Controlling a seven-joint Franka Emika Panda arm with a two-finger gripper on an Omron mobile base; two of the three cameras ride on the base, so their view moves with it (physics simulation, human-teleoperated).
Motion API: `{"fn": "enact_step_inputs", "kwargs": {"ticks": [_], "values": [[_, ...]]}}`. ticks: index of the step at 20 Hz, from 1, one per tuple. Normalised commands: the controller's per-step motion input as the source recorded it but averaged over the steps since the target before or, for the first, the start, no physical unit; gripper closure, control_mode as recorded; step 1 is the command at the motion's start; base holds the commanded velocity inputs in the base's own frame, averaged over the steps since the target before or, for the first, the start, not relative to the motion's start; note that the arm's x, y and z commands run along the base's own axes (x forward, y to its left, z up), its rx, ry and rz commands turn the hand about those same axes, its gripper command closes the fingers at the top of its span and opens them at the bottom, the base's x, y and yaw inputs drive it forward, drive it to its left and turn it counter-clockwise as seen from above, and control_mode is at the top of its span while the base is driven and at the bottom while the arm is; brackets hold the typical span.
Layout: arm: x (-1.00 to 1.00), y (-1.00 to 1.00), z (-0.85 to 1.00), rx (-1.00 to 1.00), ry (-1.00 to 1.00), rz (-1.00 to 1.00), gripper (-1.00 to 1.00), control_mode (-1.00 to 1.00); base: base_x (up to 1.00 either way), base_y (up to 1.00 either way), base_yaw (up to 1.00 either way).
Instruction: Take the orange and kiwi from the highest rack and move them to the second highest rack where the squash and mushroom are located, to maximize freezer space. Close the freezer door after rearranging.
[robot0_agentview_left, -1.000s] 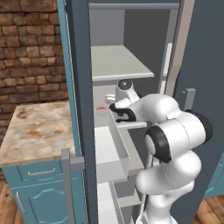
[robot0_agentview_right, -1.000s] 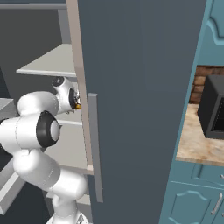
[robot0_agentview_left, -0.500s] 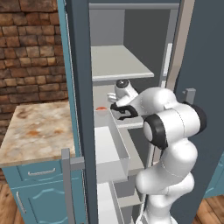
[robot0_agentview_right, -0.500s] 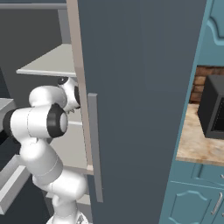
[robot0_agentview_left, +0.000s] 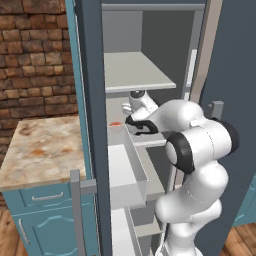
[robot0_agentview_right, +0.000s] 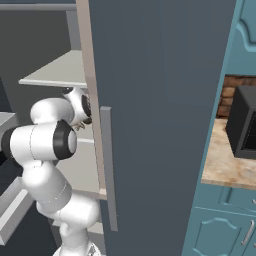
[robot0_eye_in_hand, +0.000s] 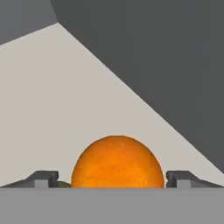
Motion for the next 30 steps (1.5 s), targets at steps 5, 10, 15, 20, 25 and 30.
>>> {"fn": "enact_step_inputs", "kwargs": {"ticks": [5, 10, 15, 20, 25, 30], "values": [[-0.25, 0.00, 0.17, 0.00, -0.08, 0.00, -1.00, -1.00, 0.00, 0.00, 0.00], [-0.35, 0.00, 0.00, -0.01, -0.12, 0.00, -1.00, -1.00, 0.00, 0.00, 0.00], [-0.88, -0.01, 0.38, 0.00, -0.12, 0.00, -1.00, -1.00, 0.00, 0.00, 0.00], [-1.00, -0.13, 0.62, 0.10, 0.01, 0.02, -1.00, -1.00, 0.00, 0.00, 0.00], [-0.92, -0.09, 0.96, 0.28, 0.19, 0.08, -1.00, -1.00, 0.00, 0.00, 0.00], [-0.71, 0.00, 0.88, 0.07, 0.31, 0.07, -1.00, -1.00, 0.00, 0.00, 0.00]]}}
